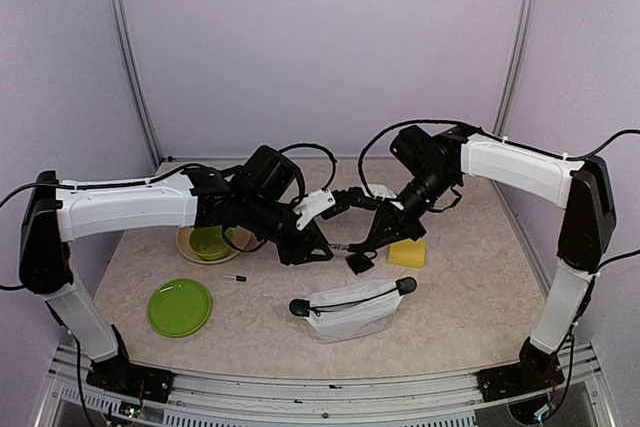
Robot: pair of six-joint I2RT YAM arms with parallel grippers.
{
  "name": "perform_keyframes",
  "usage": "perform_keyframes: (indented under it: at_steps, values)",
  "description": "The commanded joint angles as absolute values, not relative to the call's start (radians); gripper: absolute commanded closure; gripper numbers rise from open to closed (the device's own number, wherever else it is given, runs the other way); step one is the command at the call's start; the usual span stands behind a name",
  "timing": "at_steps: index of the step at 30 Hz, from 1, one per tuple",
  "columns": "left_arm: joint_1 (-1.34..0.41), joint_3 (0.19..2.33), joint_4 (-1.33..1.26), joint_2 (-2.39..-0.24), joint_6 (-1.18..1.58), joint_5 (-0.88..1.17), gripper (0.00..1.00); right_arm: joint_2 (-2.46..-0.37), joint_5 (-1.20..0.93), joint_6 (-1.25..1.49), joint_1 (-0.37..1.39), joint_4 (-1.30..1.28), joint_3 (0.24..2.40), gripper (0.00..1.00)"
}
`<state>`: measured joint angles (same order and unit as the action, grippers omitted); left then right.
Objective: Sort the hair-cutting tools
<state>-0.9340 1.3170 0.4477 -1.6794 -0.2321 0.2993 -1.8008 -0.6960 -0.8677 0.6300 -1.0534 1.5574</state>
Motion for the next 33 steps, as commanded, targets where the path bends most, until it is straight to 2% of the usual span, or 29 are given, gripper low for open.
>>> perform_keyframes:
  at_steps: [1,5,9,12,15,17,20,26,33]
  values:
    - [-0.943,1.348,0.443,-1.678,-0.238,0.278,0.73,-1.782,-0.689,-0.869,0.653,-1.075,1.575,1.00]
    - [-0.942,1.353,0.445,-1.675,-0.239,0.295,0.83,-1.788,-0.691,-0.868,0.656,-1.074,1.574,1.00]
    - [-0.937,1.349,0.438,-1.676,-0.232,0.303,0.96,-1.789,-0.698,-0.864,0.658,-1.064,1.573,1.00]
    - [-0.930,1.338,0.421,-1.662,-0.212,0.301,1.00,-1.768,-0.686,-0.839,0.656,-1.058,1.564,0.76]
    - [-0.930,1.342,0.447,-1.632,-0.190,0.298,1.00,-1.716,-0.726,-0.826,0.626,-1.078,1.545,0.63]
    - [-0.936,1.353,0.489,-1.603,-0.166,0.309,1.00,-1.681,-0.758,-0.805,0.594,-1.102,1.532,0.59]
    - [-0.972,1.357,0.550,-1.544,-0.140,0.299,1.00,-1.639,-0.767,-0.767,0.571,-1.134,1.486,0.57]
    - [-1.045,1.329,0.604,-1.489,-0.099,0.229,1.00,-1.568,-0.702,-0.666,0.562,-1.033,1.308,0.57]
    - [-1.172,1.386,0.646,-1.568,-0.113,0.119,1.00,-1.590,-0.719,-0.662,0.528,-1.122,1.264,0.55]
